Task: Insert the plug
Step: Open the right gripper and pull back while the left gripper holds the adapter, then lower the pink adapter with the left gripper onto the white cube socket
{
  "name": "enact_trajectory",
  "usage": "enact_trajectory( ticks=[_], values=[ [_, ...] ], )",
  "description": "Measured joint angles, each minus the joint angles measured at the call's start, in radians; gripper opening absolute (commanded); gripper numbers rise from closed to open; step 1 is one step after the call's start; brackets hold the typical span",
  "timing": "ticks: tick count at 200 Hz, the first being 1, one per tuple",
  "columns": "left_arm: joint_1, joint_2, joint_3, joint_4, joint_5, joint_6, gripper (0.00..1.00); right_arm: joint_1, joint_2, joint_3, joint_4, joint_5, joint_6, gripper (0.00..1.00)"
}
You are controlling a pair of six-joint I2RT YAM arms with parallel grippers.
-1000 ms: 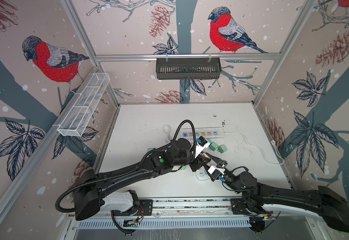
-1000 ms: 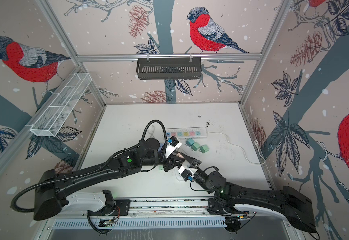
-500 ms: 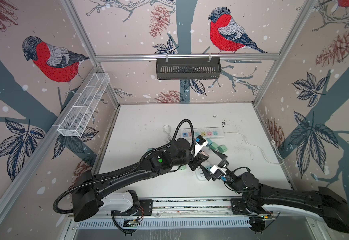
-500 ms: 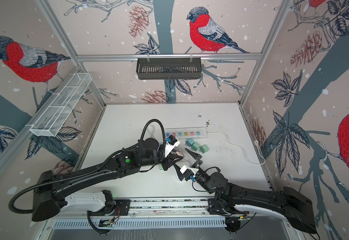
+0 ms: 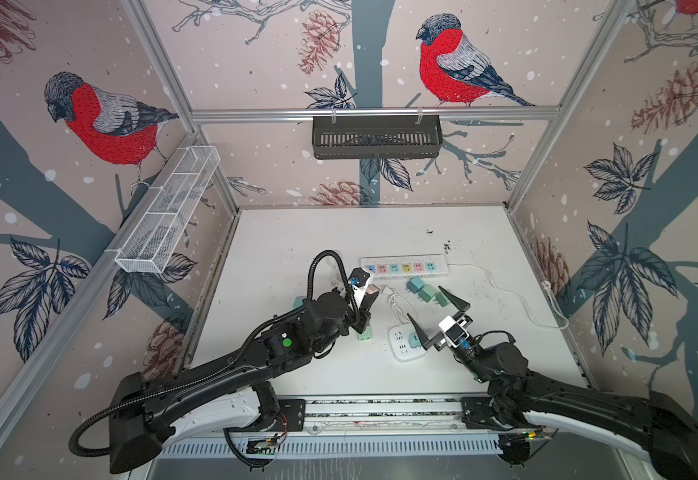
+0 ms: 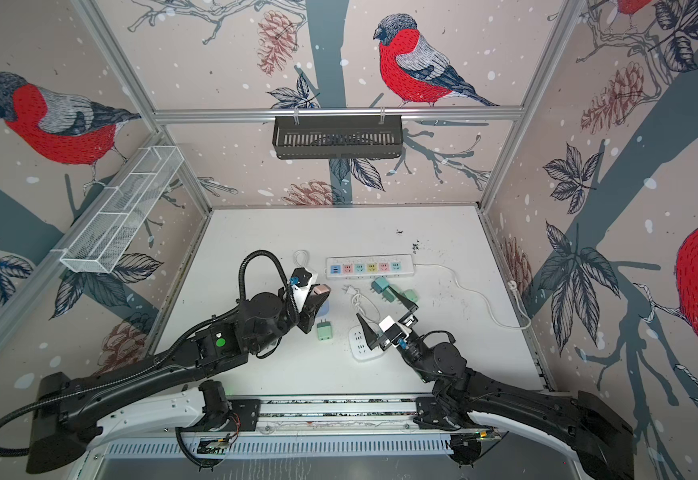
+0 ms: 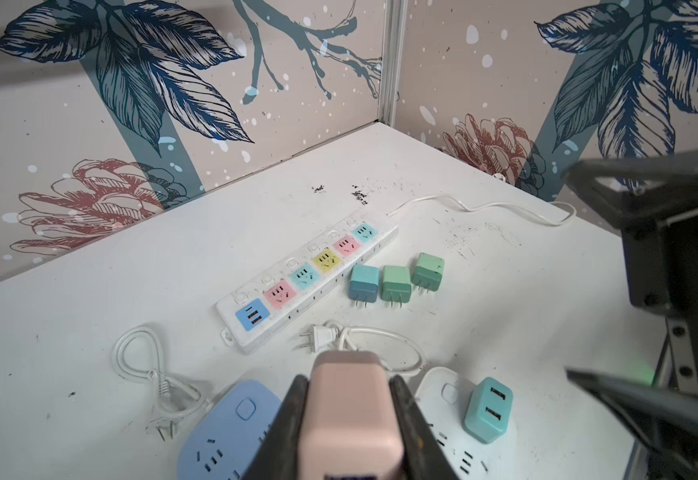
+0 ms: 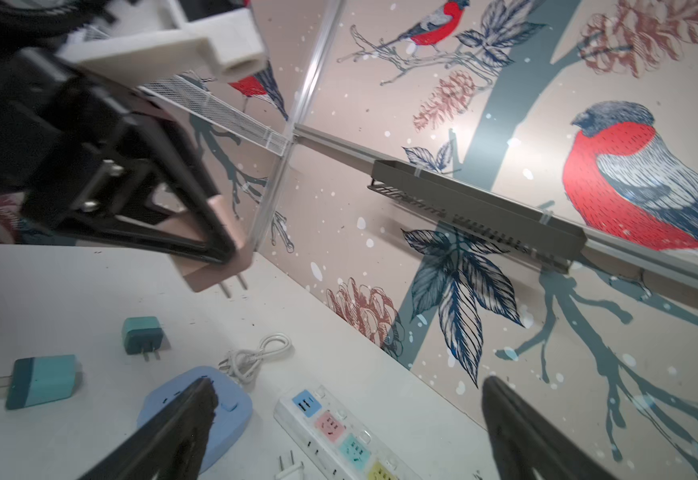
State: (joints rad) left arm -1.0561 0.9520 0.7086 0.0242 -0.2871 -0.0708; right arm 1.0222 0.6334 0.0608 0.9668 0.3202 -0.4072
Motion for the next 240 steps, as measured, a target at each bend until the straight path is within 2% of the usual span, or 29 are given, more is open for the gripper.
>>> enact_trajectory(
  ticks=[37,67,83,108,153,184,240],
  values=[
    [0.000,0.013,-0.028,0.042,0.076,0.084,0.00,-0.208,-0.045,0.055,-0.100,0.079,0.261,1.00],
    [0.000,0.065,0.013,-0.008,0.165,0.105,0.00,-0.368,-0.064,0.100,-0.243,0.146,0.550,1.00],
    [-0.008,0.083,0.015,-0.037,0.230,0.098,0.00,-0.429,-0.061,0.148,-0.340,0.151,0.686,1.00],
    [-0.036,0.100,-0.016,-0.077,0.291,0.067,0.00,-0.486,-0.036,0.207,-0.449,0.122,0.829,1.00],
    [-0.072,0.169,-0.033,-0.118,0.314,0.014,0.00,-0.520,0.047,0.284,-0.613,0.103,0.988,1.00],
    [-0.096,0.247,0.004,-0.125,0.339,0.007,0.00,-0.533,0.086,0.338,-0.687,0.078,1.008,1.00],
    [-0.112,0.388,0.093,-0.148,0.340,0.009,0.00,-0.540,0.086,0.293,-0.690,0.044,1.005,1.00]
  ],
)
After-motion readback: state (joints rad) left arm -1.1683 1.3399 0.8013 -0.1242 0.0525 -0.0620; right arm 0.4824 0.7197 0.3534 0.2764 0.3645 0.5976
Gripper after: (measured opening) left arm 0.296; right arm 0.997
